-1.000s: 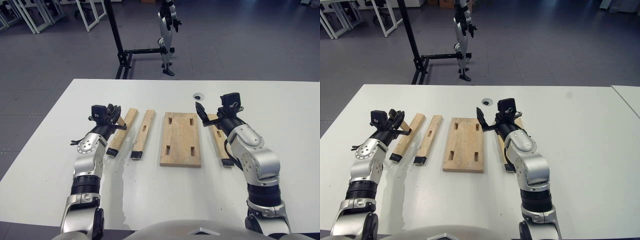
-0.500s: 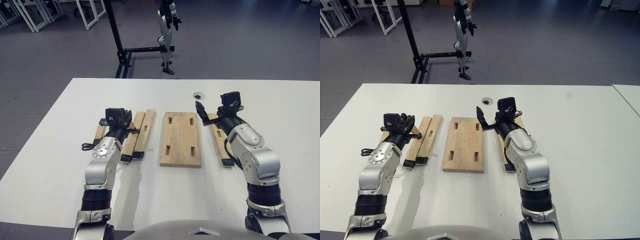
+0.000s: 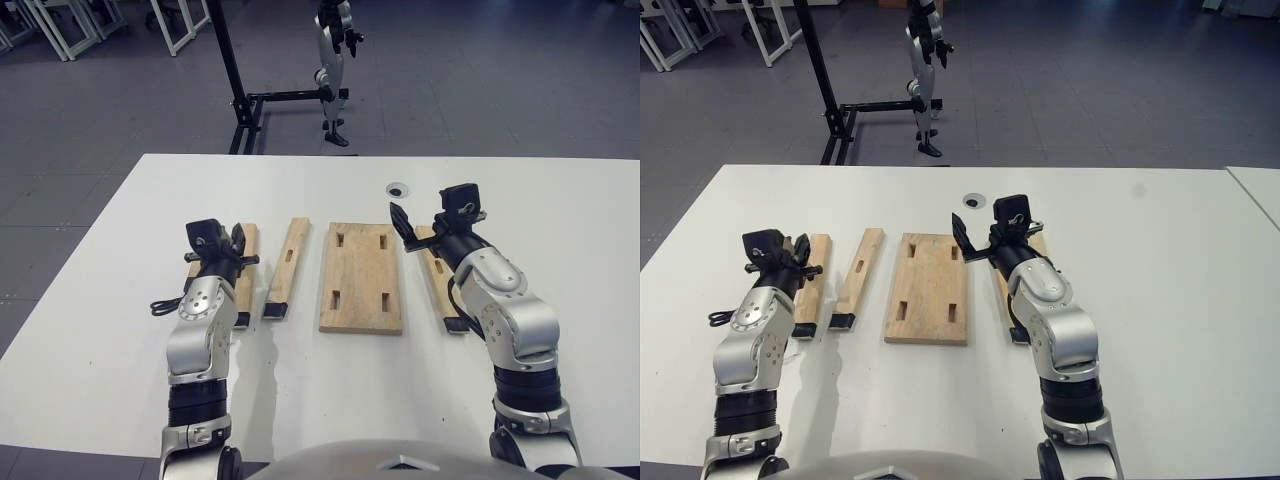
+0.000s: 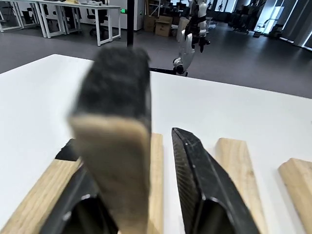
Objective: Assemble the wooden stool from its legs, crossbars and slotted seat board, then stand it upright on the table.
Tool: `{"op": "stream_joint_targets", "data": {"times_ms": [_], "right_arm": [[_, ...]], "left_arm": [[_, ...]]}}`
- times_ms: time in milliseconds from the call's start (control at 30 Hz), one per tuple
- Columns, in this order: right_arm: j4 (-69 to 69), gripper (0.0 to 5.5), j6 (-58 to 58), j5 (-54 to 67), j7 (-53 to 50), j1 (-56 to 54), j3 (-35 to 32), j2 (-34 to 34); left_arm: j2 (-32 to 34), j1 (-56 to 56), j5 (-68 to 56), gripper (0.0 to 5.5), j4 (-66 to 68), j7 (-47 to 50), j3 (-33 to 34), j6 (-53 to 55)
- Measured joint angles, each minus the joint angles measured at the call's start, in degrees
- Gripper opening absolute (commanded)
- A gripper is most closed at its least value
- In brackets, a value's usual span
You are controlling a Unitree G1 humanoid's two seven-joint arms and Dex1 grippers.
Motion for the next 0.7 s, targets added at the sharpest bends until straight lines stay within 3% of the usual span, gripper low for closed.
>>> {"op": "stream_joint_targets", "data": {"times_ms": [167, 533, 700], "right_arm": [[0.0, 5.22, 0.0, -0.06, -0.04, 0.01, 0.21, 0.04], [-0.02, 5.22, -0.01, -0.82, -0.49, 0.21, 0.53, 0.77], [-0.07, 5.22, -0.09, -1.02, -0.68, 0.36, 0.54, 1.1]], "left_arm": [[0.41, -0.92, -0.69, 2.84, -3.29, -0.65, -0.06, 2.4], [4.91, -5.1, 2.93, 2.88, -6.22, -0.6, 0.51, 6.74], [6.11, -8.44, -0.09, 2.88, -12.2, -0.55, 4.1, 14.32]]}}
